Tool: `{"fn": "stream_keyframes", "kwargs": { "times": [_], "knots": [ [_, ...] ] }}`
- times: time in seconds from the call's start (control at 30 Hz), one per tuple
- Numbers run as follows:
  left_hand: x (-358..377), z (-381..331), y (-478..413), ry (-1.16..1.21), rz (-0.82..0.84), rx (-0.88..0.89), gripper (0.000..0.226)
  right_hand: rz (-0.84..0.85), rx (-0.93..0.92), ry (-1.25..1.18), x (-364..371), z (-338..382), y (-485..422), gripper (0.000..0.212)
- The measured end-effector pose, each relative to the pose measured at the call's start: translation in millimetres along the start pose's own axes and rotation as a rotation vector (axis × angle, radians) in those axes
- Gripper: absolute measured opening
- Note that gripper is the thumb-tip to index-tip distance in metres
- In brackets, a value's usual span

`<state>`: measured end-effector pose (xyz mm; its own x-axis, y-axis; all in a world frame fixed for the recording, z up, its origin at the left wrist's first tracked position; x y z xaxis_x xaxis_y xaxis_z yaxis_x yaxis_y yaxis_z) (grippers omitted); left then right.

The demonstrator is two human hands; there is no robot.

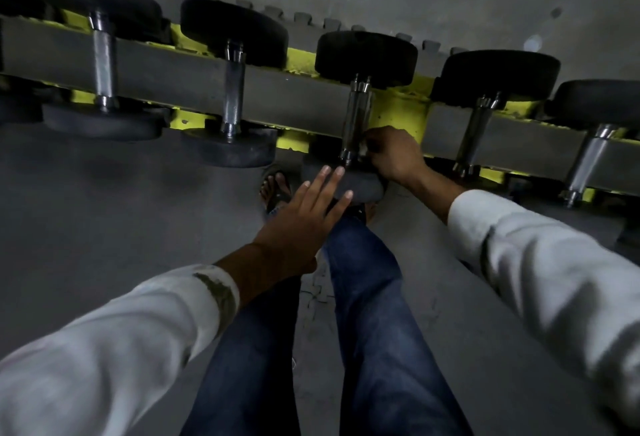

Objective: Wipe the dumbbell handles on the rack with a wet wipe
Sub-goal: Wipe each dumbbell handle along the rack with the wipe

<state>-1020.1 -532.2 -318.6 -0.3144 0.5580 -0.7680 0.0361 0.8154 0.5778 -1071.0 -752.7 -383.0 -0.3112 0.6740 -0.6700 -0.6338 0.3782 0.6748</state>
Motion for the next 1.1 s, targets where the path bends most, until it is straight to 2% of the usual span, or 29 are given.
{"fn": "stream_keyframes", "kwargs": {
  "times": [0.13,0.33,0.43,0.5,0.53,0.6,0.67,0.7,0.77,0.93,1.1],
  "knots": [
    [0,1,0,-0.020,-0.005,0.021,0.126,0.132,0.222,-0.713,13,4,-24,0.015],
    [-2,-1,0,-0.023,0.023,0.014,0.136,-0.010,0.378,-1.234,-1,6,-15,0.023],
    [-1,1,-1,-0.026,-0.004,0.022,0.125,-0.011,0.381,-1.607,-13,19,-46,0.027],
    [-1,2,-1,-0.013,-0.019,0.042,0.112,-0.073,0.426,-1.814,-14,26,-63,0.029],
    [-2,2,-1,-0.014,-0.020,0.047,0.108,-0.111,0.449,-1.796,-9,28,-66,0.028],
    [-2,2,-1,-0.008,0.003,0.047,0.115,-0.240,0.463,-1.514,3,26,-60,0.016],
    [0,3,-2,0.006,0.014,0.042,0.127,-0.539,0.471,-1.213,9,24,-46,0.009],
    [0,4,-3,0.023,0.015,0.043,0.129,-0.673,0.435,-1.034,7,26,-38,0.010],
    [1,5,-2,0.033,0.006,0.048,0.126,-0.809,0.252,-0.677,3,32,-24,0.017],
    [-3,3,0,-0.002,0.013,0.045,0.127,-0.673,-0.170,-0.016,-4,24,-14,0.037],
    [-3,3,0,-0.034,0.029,0.043,0.133,-0.555,-0.380,0.247,0,7,-18,0.050]
  ]
}}
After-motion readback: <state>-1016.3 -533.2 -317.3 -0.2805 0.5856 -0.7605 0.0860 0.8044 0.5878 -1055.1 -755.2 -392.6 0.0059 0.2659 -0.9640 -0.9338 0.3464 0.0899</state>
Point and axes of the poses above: each hand's wrist, its own y-axis away from the middle knuckle, its own x-axis out of the palm, z = x × y, the point moved 2 cm from there along -y, towards the middle knuckle, and after that the axes turned 6 degrees about y, right-handed, at the moved point
